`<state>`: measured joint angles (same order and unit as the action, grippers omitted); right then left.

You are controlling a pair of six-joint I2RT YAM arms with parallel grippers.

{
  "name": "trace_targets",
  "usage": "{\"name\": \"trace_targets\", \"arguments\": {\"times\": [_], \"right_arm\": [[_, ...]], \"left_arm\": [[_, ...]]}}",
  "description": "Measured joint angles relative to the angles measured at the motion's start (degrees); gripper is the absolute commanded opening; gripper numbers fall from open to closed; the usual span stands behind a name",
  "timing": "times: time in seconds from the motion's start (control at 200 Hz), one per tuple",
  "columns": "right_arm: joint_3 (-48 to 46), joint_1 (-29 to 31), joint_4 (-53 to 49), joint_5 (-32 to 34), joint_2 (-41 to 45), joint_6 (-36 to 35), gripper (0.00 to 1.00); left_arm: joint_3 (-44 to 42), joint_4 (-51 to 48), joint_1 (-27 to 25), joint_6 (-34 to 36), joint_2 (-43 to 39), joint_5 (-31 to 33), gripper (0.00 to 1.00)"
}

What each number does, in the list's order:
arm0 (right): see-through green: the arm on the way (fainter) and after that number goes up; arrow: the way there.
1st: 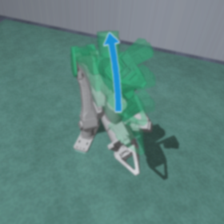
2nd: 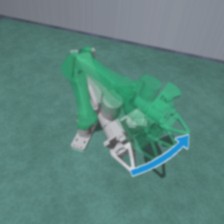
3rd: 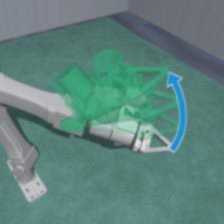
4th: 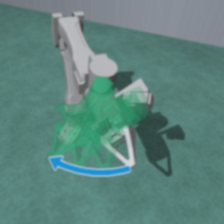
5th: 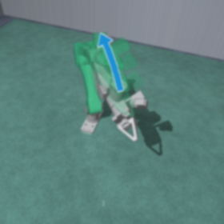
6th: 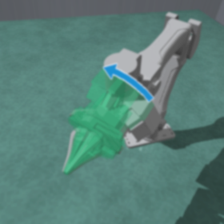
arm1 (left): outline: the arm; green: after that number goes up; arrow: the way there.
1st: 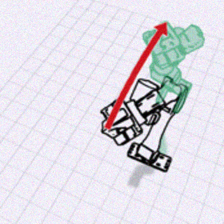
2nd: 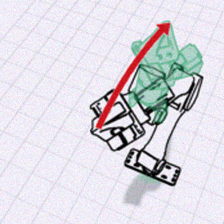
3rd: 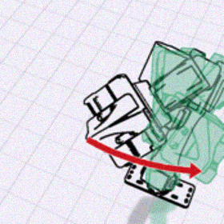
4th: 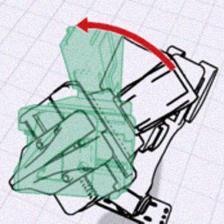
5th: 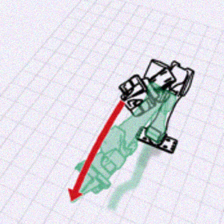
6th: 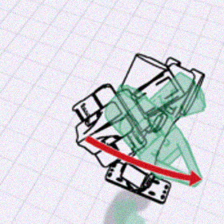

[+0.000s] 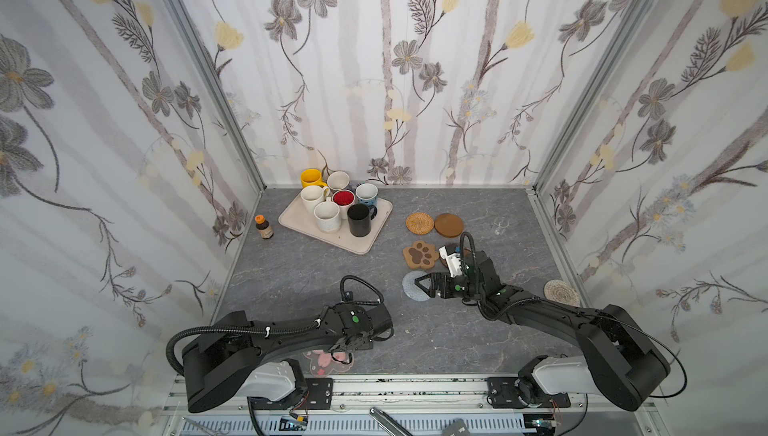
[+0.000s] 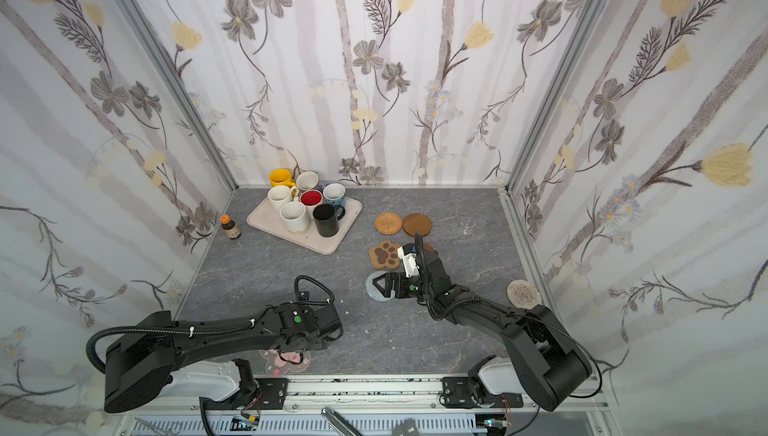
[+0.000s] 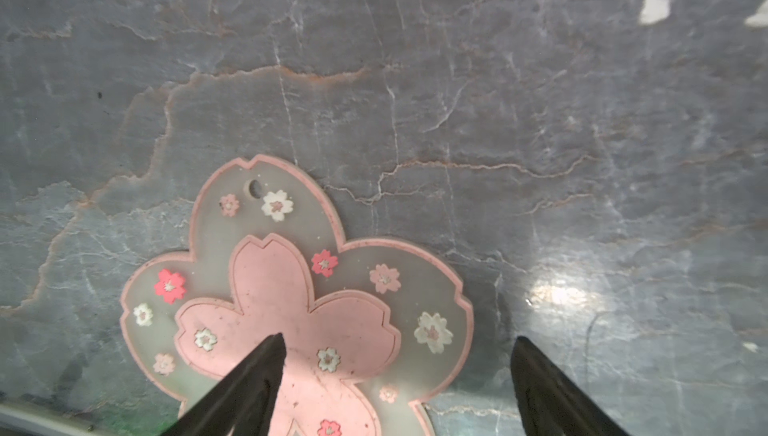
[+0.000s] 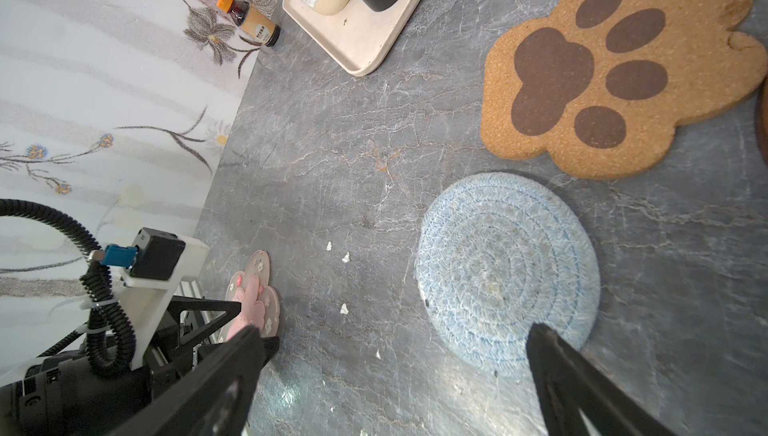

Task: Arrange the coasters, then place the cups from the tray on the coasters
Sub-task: 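Close the left gripper on the edge of the pink flower coaster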

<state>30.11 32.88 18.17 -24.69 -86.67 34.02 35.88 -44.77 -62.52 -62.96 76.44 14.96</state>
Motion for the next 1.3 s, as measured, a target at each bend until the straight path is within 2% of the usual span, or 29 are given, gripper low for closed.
{"name": "trace_targets", "arguments": {"times": [0.275, 0.485, 0.699, 0.889, 1.299], "right_arm": [[-0.2, -0.2, 0.0, 0.0, 0.0, 0.0, 1.00], [-0.2, -0.3, 0.0, 0.0, 0.0, 0.0, 1.00], [-0.2, -0.4, 0.0, 0.0, 0.0, 0.0, 1.00], [-0.2, -0.7, 0.0, 0.0, 0.0, 0.0, 1.00], [-0.2, -0.9, 0.0, 0.0, -0.6, 0.0, 1.00]], "left_arm": [[-1.2, 2.2, 0.0, 0.1, 0.4, 0.9, 0.87], [-3.6, 8.6, 0.0, -0.9, 0.6, 2.6, 0.83], [-5.3, 9.7, -0.1, -1.5, -0.7, 3.5, 0.77], [-7.0, 10.5, -0.2, -0.5, -2.8, 3.9, 0.70], [-8.1, 9.9, -0.7, -0.4, -3.7, 5.4, 0.42]]}}
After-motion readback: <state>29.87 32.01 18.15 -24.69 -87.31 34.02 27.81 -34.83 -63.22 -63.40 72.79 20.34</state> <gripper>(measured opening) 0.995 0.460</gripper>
